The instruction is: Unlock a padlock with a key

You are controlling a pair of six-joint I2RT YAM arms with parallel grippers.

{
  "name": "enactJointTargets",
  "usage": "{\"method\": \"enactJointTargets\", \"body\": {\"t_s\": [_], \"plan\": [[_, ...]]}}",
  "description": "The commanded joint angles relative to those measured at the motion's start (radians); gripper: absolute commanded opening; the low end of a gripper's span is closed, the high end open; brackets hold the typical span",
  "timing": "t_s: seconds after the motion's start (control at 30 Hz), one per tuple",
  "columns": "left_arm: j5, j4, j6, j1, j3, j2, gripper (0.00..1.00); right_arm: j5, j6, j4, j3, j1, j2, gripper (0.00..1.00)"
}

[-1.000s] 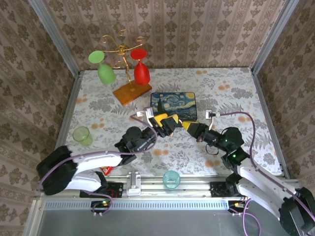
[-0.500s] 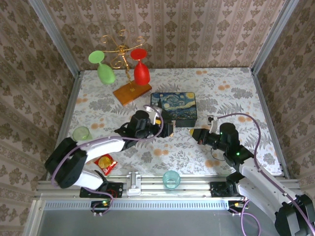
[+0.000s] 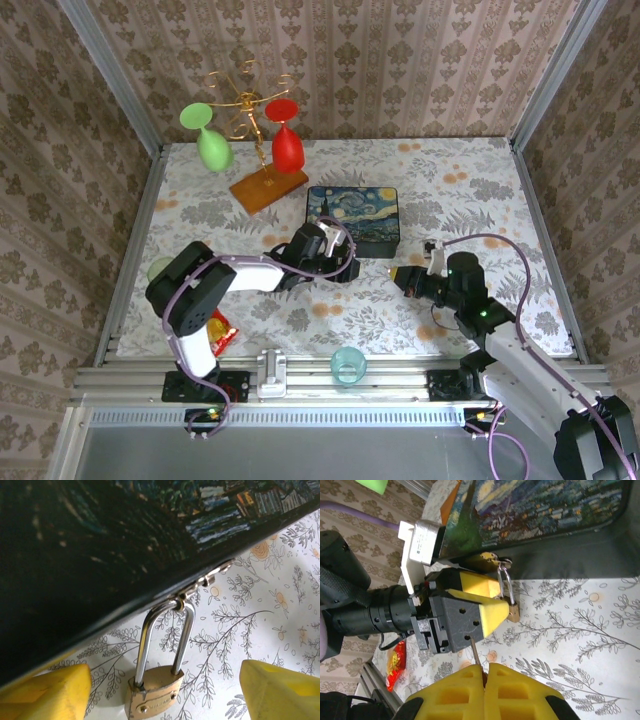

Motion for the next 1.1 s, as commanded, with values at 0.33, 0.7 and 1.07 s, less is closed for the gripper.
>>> {"method": "enactJointTargets", "body": {"t_s": [0.33,0.7,1.07], "plan": [[0.029,0.154,-0.033,-0.012,-0.002,0.056,0.43,-0.019,0.007,0.019,-0.041,-0.007,-0.008,0.0],[0.024,0.215,-0.074,-0.019,-0.039,0.062,0.33,-0.008,0.027,0.051,-0.061,-0.006,0.011,0.0],[0.025,0.243,-0.103,-0.027,-0.072,0.052,0.16,-0.012,0.05,0.102,-0.086,-0.006,0.037,0.0]]}}
